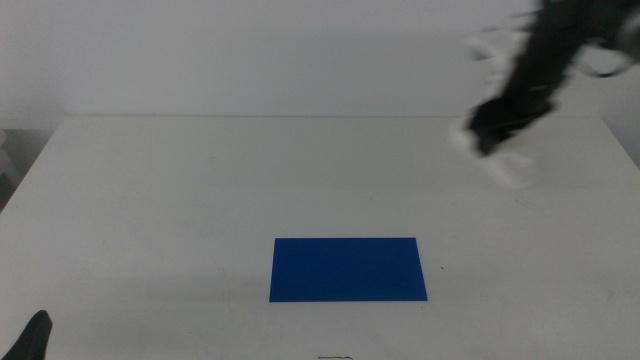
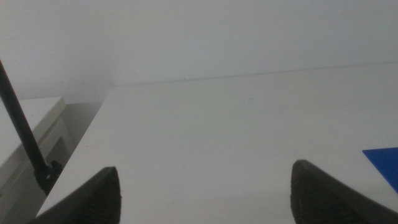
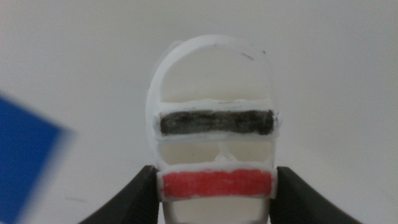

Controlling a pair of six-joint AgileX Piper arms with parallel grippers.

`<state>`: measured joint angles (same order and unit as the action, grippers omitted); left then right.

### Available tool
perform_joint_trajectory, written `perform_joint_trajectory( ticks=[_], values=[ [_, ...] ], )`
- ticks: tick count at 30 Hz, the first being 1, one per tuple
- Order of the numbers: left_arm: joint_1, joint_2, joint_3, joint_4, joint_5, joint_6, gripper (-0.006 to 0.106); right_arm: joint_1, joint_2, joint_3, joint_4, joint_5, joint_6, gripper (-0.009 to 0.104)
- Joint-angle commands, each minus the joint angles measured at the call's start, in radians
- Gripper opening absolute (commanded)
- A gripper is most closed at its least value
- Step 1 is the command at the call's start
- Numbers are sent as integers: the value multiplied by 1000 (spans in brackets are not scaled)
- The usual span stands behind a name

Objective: Use one arm to grab the shoe from the table and place it on the mat.

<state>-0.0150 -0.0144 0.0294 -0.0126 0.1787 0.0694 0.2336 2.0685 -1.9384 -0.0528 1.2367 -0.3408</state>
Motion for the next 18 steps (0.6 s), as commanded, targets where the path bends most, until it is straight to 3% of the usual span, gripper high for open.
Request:
perform_joint_trajectory(
  ticks=[1,10,18],
  values=[
    [-5,-19,-3,-9,-84,-15,94,101,-63,-27,-11,66,31,-1],
    [-5,-19,-3,-9,-84,-15,94,414,4,-27,-12,65,220,-1],
    [-5,-19,-3,-9,-84,-15,94,465,42,-27,-10,64,267,-1]
  ],
)
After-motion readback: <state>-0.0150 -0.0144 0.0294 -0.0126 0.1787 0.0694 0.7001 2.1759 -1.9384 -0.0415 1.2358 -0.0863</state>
